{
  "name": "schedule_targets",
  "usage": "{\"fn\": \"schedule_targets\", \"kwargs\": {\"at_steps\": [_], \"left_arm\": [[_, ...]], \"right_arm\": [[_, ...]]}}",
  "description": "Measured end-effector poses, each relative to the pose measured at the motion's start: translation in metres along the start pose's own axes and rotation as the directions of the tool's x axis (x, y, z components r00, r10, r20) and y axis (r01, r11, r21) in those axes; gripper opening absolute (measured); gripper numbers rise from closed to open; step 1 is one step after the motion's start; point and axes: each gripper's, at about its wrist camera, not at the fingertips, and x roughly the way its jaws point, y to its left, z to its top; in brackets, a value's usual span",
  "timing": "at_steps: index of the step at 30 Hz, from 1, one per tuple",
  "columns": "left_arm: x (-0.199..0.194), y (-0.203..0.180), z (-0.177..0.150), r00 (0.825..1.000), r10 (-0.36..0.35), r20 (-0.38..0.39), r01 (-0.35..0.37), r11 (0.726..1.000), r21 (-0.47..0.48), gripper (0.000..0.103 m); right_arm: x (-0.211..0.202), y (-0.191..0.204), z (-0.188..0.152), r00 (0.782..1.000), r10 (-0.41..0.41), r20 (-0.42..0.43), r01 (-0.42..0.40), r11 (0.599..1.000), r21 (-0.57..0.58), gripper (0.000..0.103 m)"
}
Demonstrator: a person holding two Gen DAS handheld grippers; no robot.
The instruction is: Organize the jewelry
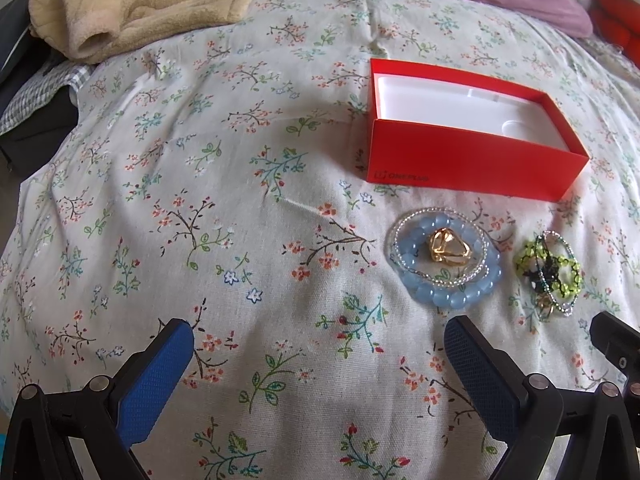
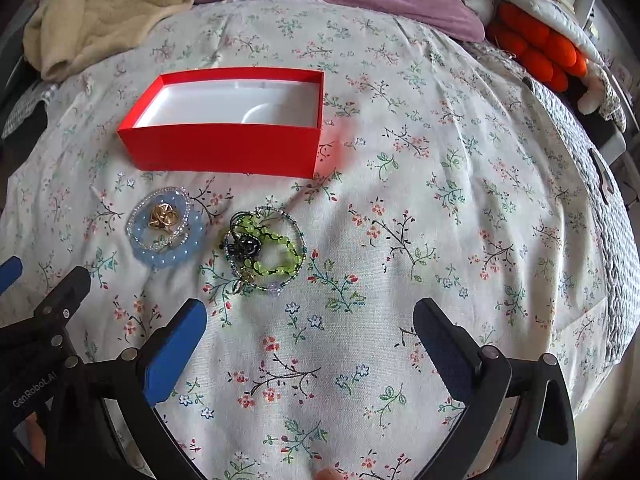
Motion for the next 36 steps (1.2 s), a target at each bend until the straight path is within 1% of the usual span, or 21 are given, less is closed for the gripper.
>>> {"fn": "schedule_targets", "kwargs": {"at_steps": [22,28,32,36], "left_arm": [[0.004,0.004,0.001,1.0,0.002,-0.015,-0.002,1.0,0.003,0.103],[0.006,0.007,0.005,0.999,-0.023,-0.043,0.023,1.0,-0.002,0.103],[0.01,0.008,0.01,0.991,-0.089,-0.096,0.09,0.996,0.003,0.103],[0.003,0.003,0.017,0.991,-0.101,-0.088,0.106,0.993,0.046,0.103]], "right_arm": [[0.001,-0.001,0.0,1.0,0.002,-0.008,-0.002,1.0,-0.006,0.103],[-0.002,-0.003,0.007,1.0,0.004,-0.003,-0.004,1.0,-0.012,0.103],[0.001,-0.008,0.014,0.999,0.026,-0.02,-0.026,1.0,0.004,0.103],[0.003,-0.013,0.023,0.999,0.044,-0.028,-0.044,0.999,0.006,0.103]]}}
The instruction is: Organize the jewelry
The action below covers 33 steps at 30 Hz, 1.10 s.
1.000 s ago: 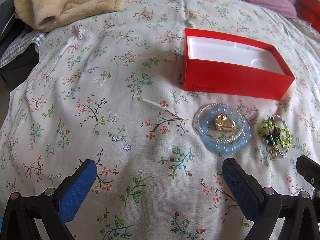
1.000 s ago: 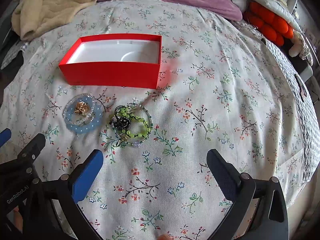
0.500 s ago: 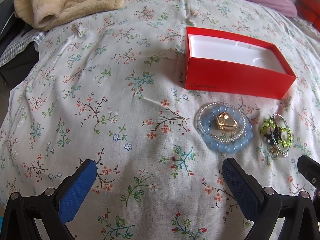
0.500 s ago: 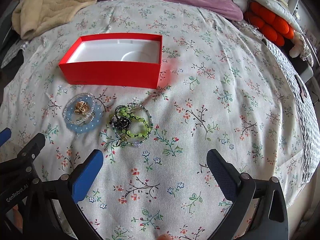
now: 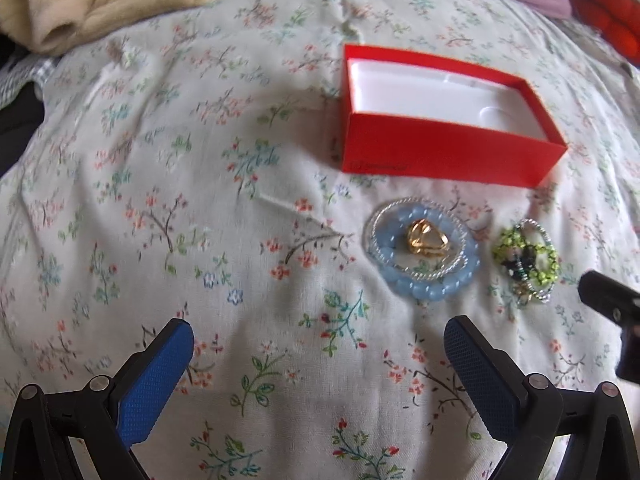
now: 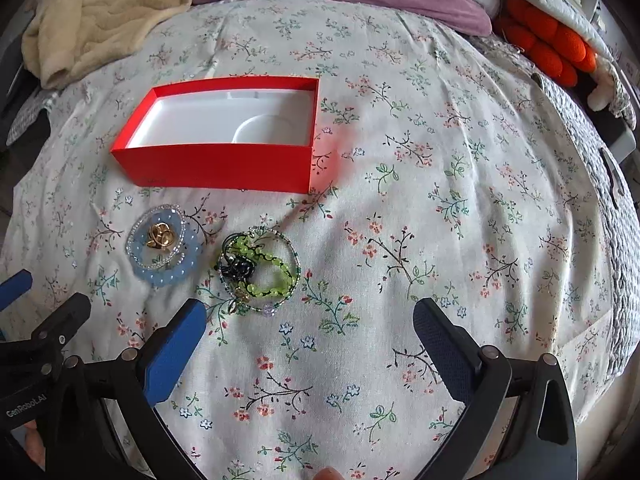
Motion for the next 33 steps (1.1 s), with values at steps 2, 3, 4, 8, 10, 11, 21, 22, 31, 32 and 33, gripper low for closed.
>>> {"fn": "schedule_targets", "kwargs": {"at_steps": [2,3,4,8,10,11,21,22,31,32,33], "left_arm": [[-0.003,0.002,0.004,0.999,-0.033,0.001,0.033,0.999,-0.002,0.103],[-0.004,0.003,0.007,0.998,-0.059,-0.002,0.059,0.998,-0.007,0.102],[-0.004,0.005,0.01,0.997,-0.082,-0.008,0.082,0.997,-0.01,0.102],[0.003,0.007,0.02,0.992,-0.115,-0.054,0.115,0.993,0.001,0.096],[0.008,0.006,0.024,0.99,-0.124,-0.067,0.125,0.992,0.013,0.095],[0.01,0.006,0.026,0.987,-0.142,-0.07,0.143,0.989,0.02,0.095],[0.049,-0.006,0.021,0.965,-0.258,-0.043,0.262,0.946,0.193,0.095],[0.051,-0.006,0.022,0.964,-0.265,-0.036,0.266,0.942,0.204,0.095],[0.064,-0.008,0.027,0.956,-0.295,-0.015,0.29,0.929,0.231,0.095],[0.065,-0.008,0.028,0.957,-0.291,-0.016,0.287,0.931,0.226,0.095],[0.065,-0.008,0.029,0.958,-0.287,-0.016,0.283,0.933,0.223,0.095]], "right_arm": [[-0.002,-0.004,0.005,1.0,0.003,0.005,-0.003,1.0,0.0,0.103],[-0.002,-0.006,0.007,1.0,0.01,0.004,-0.01,1.0,0.007,0.103],[-0.003,-0.009,0.008,1.0,0.027,-0.002,-0.027,1.0,0.015,0.103],[0.0,-0.017,0.015,0.989,0.135,-0.063,-0.132,0.99,0.041,0.103],[0.002,-0.017,0.017,0.986,0.15,-0.077,-0.148,0.988,0.036,0.103],[0.004,-0.018,0.019,0.985,0.153,-0.082,-0.151,0.988,0.034,0.103],[0.037,-0.035,0.016,0.962,0.252,-0.105,-0.25,0.968,0.031,0.103],[0.039,-0.035,0.014,0.96,0.261,-0.1,-0.261,0.965,0.017,0.103],[0.053,-0.015,0.002,0.949,0.305,-0.075,-0.313,0.941,-0.132,0.103],[0.055,-0.01,0.002,0.951,0.299,-0.08,-0.308,0.94,-0.147,0.102],[0.058,-0.006,0.003,0.953,0.29,-0.086,-0.3,0.94,-0.159,0.1]]}}
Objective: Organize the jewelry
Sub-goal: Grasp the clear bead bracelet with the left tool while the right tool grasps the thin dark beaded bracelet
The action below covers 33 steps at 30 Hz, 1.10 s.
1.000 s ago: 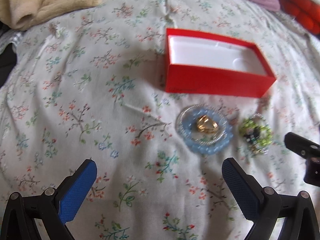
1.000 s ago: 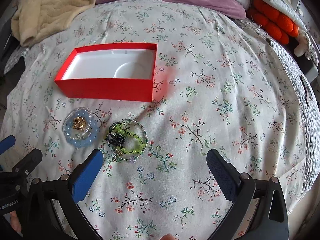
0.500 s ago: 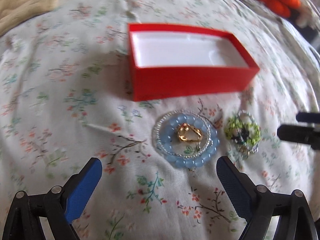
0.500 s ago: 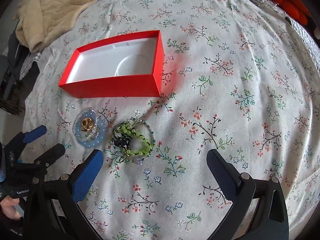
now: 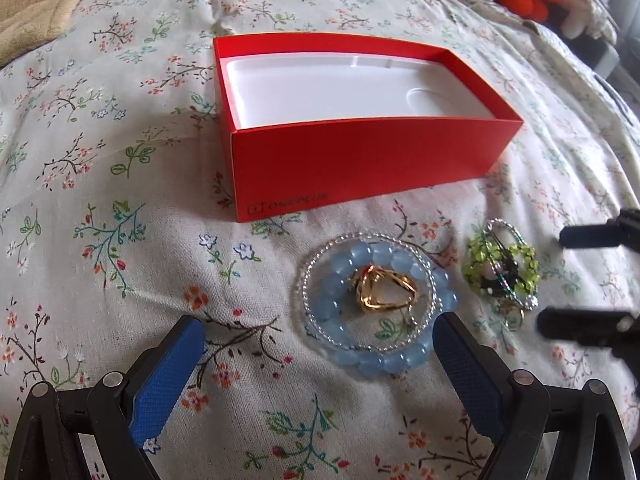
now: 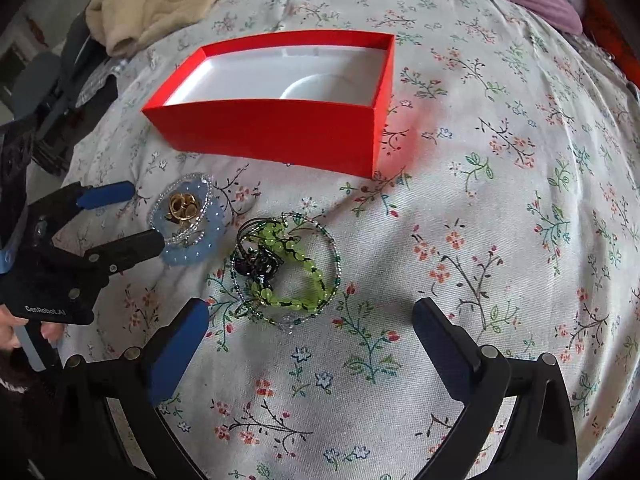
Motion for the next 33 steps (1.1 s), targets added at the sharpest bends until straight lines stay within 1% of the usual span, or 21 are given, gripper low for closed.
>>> {"fn": "schedule_targets", "kwargs": {"at_steps": [4,7,9,10,12,13,14,17,18,19,20,22,25,27,30,33], "left_arm": [[0.002,-0.002,-0.001,1.0,0.015,-0.01,-0.015,1.0,0.012,0.095],[0.003,-0.002,-0.005,0.999,0.041,-0.015,-0.04,0.999,0.035,0.095],[0.003,-0.002,-0.007,0.999,0.051,-0.016,-0.05,0.998,0.045,0.095],[0.002,-0.001,-0.008,0.998,0.053,-0.016,-0.052,0.997,0.048,0.095],[0.002,-0.001,-0.009,0.998,0.057,-0.017,-0.056,0.997,0.053,0.095],[0.002,-0.001,-0.01,0.998,0.058,-0.017,-0.057,0.997,0.054,0.095],[0.002,-0.001,-0.01,0.998,0.059,-0.017,-0.058,0.997,0.054,0.095],[0.002,-0.002,-0.009,0.999,0.05,-0.015,-0.049,0.998,0.047,0.095],[0.002,-0.002,-0.008,0.999,0.048,-0.015,-0.048,0.998,0.046,0.095],[0.003,-0.003,-0.008,0.999,0.048,-0.015,-0.047,0.998,0.045,0.095],[0.004,-0.005,-0.007,0.999,0.047,-0.015,-0.047,0.998,0.047,0.095],[0.006,-0.007,-0.005,0.999,0.051,-0.016,-0.05,0.997,0.05,0.095],[0.01,-0.012,-0.002,0.998,0.055,-0.016,-0.054,0.997,0.055,0.095],[0.013,-0.015,-0.001,0.998,0.053,-0.017,-0.052,0.997,0.059,0.095],[0.016,-0.018,0.001,0.999,0.046,-0.022,-0.045,0.997,0.06,0.094],[0.018,-0.021,0.002,0.999,0.045,-0.019,-0.043,0.997,0.064,0.09]], "right_arm": [[0.012,0.013,0.007,0.999,-0.043,-0.005,0.042,0.998,-0.052,0.097],[0.017,0.019,0.012,0.998,-0.068,0.005,0.068,0.995,-0.073,0.089],[0.019,0.022,0.014,0.997,-0.074,0.011,0.074,0.994,-0.085,0.081],[0.02,0.025,0.014,0.997,-0.075,0.014,0.076,0.993,-0.091,0.078],[0.023,0.03,0.016,0.997,-0.077,0.017,0.079,0.991,-0.107,0.068],[0.023,0.032,0.016,0.997,-0.074,0.017,0.076,0.991,-0.112,0.064],[0.023,0.034,0.017,0.998,-0.067,0.017,0.068,0.991,-0.116,0.058],[0.021,0.034,0.018,0.999,-0.046,0.015,0.047,0.993,-0.106,0.054],[0.02,0.033,0.018,0.999,-0.042,0.017,0.044,0.994,-0.102,0.045],[0.019,0.032,0.019,0.999,-0.037,0.018,0.039,0.995,-0.096,0.039],[0.015,0.027,0.016,0.999,-0.03,0.016,0.032,0.996,-0.089,0.036],[0.008,0.022,0.011,0.999,-0.024,0.022,0.026,0.996,-0.08,0.036],[0.0,0.019,0.011,0.998,-0.036,0.042,0.039,0.996,-0.084,0.036],[-0.006,0.015,0.01,0.998,-0.03,0.052,0.034,0.996,-0.078,0.033],[-0.013,0.006,0.009,0.998,-0.033,0.062,0.037,0.998,-0.058,0.033],[-0.018,-0.006,0.007,0.997,-0.04,0.066,0.042,0.999,-0.031,0.033]]}}
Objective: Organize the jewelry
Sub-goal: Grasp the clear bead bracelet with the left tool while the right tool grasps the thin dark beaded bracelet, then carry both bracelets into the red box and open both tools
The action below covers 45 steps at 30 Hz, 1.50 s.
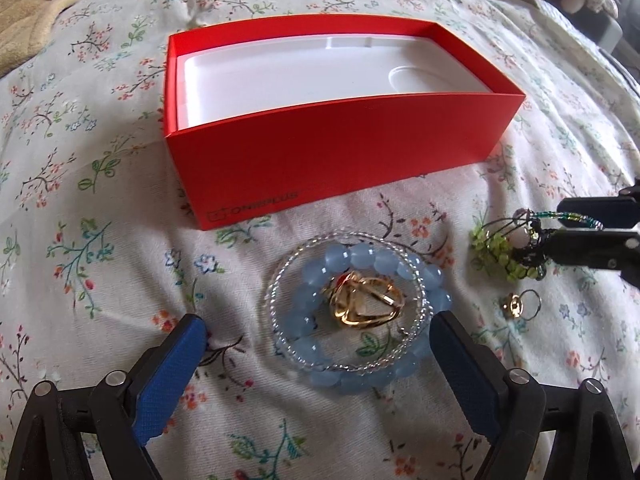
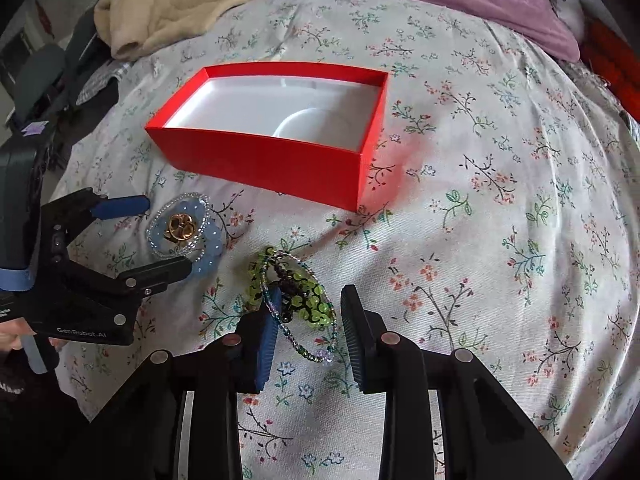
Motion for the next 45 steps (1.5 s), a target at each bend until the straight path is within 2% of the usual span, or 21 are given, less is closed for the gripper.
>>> {"fn": "schedule_targets", "kwargs": {"at_steps": [3,5,7,8,12,14,15,16,17,18,22,25,35,45], "left_arm": [[-0.003,-0.002,0.002,1.0,-0.003,0.016,0.003,1.0,-0.001,0.076],[-0.007,-0.002,0.003,1.0,-0.006,0.026,0.006,1.0,-0.007,0.059],[-0.01,-0.001,0.002,1.0,-0.012,0.027,0.012,1.0,-0.012,0.048],[-0.01,-0.001,0.002,0.999,-0.018,0.028,0.018,1.0,-0.011,0.036],[-0.019,-0.004,-0.001,0.999,-0.029,0.044,0.029,1.0,-0.005,0.02],[-0.022,-0.004,-0.002,0.998,-0.038,0.047,0.038,0.999,-0.007,0.005],[-0.023,-0.004,-0.002,0.998,-0.039,0.05,0.039,0.999,-0.009,0.003],[-0.025,-0.004,-0.002,0.998,-0.036,0.056,0.037,0.999,-0.011,0.001],[-0.027,-0.004,-0.002,0.997,-0.035,0.064,0.036,0.999,-0.014,0.001],[-0.029,-0.004,-0.002,0.997,-0.038,0.072,0.039,0.999,-0.019,0.001],[-0.037,0.002,-0.002,0.995,-0.074,0.072,0.08,0.994,-0.072,0.001],[-0.044,0.01,-0.006,0.993,-0.09,0.073,0.098,0.988,-0.117,0.001],[-0.073,0.031,-0.009,0.989,-0.086,0.117,0.106,0.979,-0.174,0.001],[-0.088,0.039,0.01,0.983,-0.102,0.154,0.134,0.967,-0.219,0.001]], "right_arm": [[-0.004,-0.01,0.0,1.0,-0.017,0.008,0.017,0.999,0.031,0.033],[-0.008,-0.017,0.001,1.0,-0.016,0.008,0.016,0.998,0.054,0.034],[-0.012,-0.023,0.0,1.0,-0.02,0.016,0.019,0.997,0.073,0.033],[-0.015,-0.026,-0.001,1.0,-0.021,0.02,0.02,0.997,0.081,0.033],[-0.018,-0.028,0.0,0.999,-0.021,0.024,0.018,0.995,0.095,0.033],[-0.017,-0.027,0.001,0.999,-0.022,0.025,0.019,0.995,0.097,0.033],[-0.017,-0.027,0.001,0.999,-0.024,0.025,0.021,0.995,0.096,0.031],[-0.016,-0.026,0.002,0.999,-0.024,0.026,0.021,0.995,0.097,0.028],[-0.016,-0.026,0.002,1.0,-0.019,0.025,0.016,0.995,0.099,0.02],[-0.015,-0.026,0.003,1.0,-0.013,0.023,0.01,0.995,0.102,0.016],[-0.016,-0.025,0.006,1.0,-0.003,0.029,0.0,0.992,0.125,0.003],[-0.019,-0.027,0.008,0.999,0.007,0.038,-0.012,0.989,0.145,0.003],[-0.036,-0.029,0.014,0.998,0.004,0.065,-0.016,0.983,0.181,0.003],[-0.066,-0.02,0.033,0.988,0.031,0.15,-0.061,0.978,0.199,0.003]]}}
